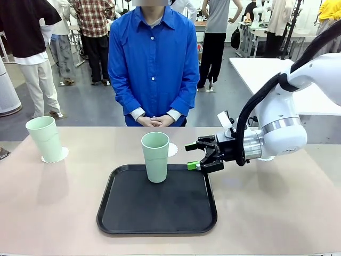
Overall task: Place coasters on the table and set cups on them.
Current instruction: Take one Reusable plastic cup from the Flat Tray and place it on a coaster set by the human.
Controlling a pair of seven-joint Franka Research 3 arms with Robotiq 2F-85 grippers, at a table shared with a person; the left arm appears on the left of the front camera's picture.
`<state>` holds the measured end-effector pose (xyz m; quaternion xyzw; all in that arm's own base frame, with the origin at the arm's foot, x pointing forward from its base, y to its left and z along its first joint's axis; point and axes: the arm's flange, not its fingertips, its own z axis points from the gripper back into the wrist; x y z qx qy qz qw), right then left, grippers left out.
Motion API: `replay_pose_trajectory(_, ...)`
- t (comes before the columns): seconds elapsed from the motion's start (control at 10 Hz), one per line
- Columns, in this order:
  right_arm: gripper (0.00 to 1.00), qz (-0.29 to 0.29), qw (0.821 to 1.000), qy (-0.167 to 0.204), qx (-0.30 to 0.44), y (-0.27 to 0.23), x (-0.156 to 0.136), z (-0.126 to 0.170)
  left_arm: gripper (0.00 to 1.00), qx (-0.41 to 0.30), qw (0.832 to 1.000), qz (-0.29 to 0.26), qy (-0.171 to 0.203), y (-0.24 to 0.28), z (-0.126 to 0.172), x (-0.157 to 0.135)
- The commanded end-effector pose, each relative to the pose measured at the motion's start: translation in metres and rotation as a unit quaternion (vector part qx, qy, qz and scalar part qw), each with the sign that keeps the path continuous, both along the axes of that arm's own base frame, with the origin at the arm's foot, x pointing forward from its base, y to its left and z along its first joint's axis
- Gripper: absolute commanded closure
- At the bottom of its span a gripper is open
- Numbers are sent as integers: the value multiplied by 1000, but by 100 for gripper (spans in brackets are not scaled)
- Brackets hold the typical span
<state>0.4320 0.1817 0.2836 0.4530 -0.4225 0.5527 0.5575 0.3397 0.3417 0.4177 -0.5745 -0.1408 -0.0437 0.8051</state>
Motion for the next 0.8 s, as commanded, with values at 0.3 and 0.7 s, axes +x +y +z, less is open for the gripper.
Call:
replay_pose_trajectory(0.3, 0, -41, 999, -11, 12, 12, 8, -12, 0, -1, 1000, -3, -2, 0, 1, -3)
replay_pose_trajectory(0.7, 0, -49, 998, -7, 31, 35, 16, -37, 0, -1, 1000, -3, -2, 0, 1, -3)
